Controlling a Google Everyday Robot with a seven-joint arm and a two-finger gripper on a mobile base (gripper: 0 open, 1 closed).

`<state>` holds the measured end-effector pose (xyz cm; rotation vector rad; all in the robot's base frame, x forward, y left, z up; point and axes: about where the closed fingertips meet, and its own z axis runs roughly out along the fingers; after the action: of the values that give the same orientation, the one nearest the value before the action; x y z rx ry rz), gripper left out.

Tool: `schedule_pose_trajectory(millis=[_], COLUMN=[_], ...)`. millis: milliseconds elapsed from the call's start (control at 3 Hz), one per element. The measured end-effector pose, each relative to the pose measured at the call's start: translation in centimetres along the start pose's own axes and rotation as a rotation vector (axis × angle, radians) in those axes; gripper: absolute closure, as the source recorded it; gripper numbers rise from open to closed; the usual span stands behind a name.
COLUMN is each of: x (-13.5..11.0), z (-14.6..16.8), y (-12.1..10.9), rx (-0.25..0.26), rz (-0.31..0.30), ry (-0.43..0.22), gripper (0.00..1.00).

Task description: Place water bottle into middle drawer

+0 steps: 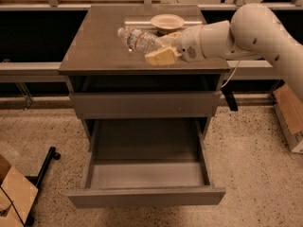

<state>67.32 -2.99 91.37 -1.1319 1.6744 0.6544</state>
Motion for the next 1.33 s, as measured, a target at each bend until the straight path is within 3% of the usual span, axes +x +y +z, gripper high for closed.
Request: schedule_pose_trajectory(millis=[333,667,1000,1333], x=[2.6,6.5,11.2,16.7], z=[-2.4,-3.5,-3.0,0.4], y=[5.7,11.2,15.0,16.3], rx=[-0.178,-0.349,-0.436,-0.424], rz=[-0.044,0.004,0.115,0.215], ry=[0.027,0.089,0.155,0.235], gripper=[1.0,1.0,1.0,1.0])
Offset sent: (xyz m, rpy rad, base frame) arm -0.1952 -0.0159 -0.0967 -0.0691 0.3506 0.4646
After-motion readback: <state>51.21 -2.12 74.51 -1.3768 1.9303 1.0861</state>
